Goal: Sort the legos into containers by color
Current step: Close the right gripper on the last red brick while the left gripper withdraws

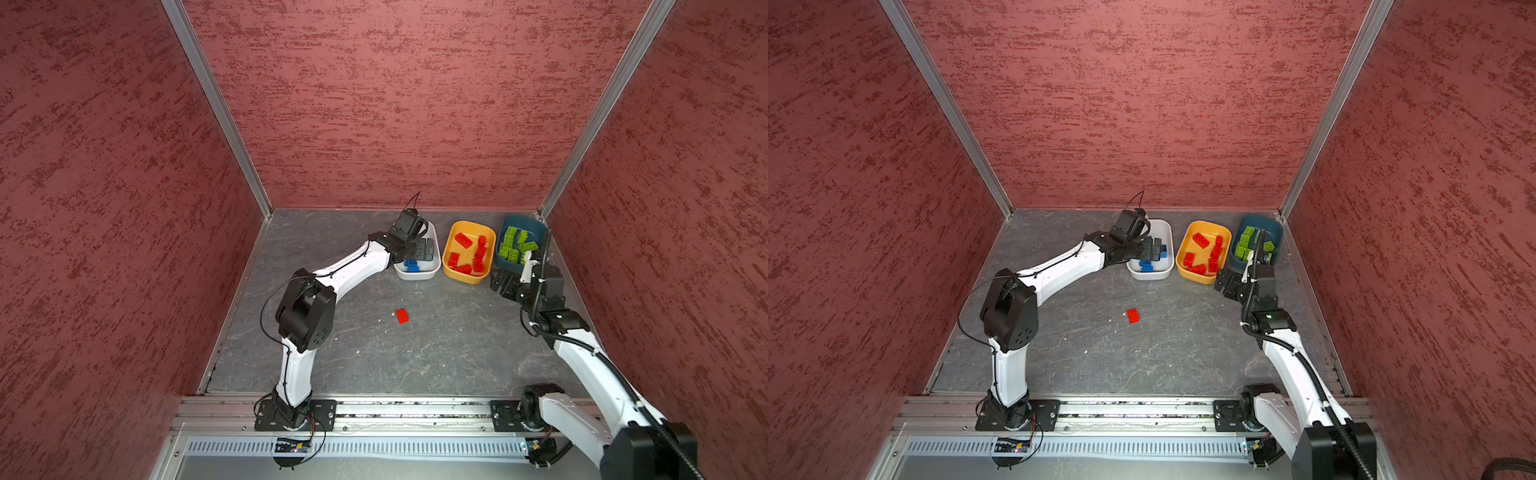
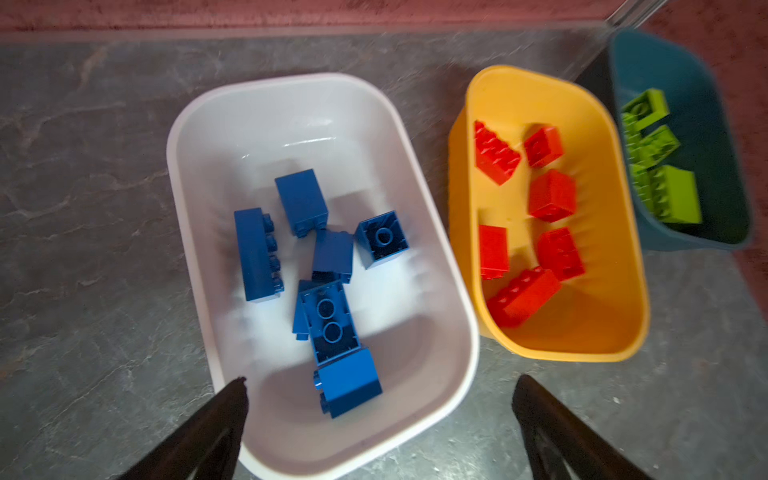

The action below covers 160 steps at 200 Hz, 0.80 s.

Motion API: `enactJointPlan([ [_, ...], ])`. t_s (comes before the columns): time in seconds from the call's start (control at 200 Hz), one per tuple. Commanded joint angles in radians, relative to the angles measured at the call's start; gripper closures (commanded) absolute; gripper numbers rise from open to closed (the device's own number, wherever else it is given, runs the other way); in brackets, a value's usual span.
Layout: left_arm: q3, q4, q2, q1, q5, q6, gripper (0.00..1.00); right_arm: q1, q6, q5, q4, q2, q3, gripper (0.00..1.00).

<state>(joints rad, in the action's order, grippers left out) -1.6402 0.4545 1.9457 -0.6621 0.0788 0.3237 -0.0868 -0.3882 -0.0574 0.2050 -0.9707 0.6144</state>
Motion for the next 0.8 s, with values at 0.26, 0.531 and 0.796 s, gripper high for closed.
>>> enactJointPlan([
  [0.26,0.405,-0.262,-0.314,-0.006,0.144,0.081,0.01,-0.152,-0.025,0.028,-0.073,-0.120,0.052,0.01],
  [0.531,0.577,-0.258,-0.472,0.007,0.265,0.138,0.01,-0.322,-0.071,0.068,-0.053,-0.266,0.160,0.01],
  [0.796,0.736,-0.264,-0.625,0.067,0.276,0.267,0.00,-0.590,-0.142,0.152,-0.001,-0.424,0.263,0.01],
])
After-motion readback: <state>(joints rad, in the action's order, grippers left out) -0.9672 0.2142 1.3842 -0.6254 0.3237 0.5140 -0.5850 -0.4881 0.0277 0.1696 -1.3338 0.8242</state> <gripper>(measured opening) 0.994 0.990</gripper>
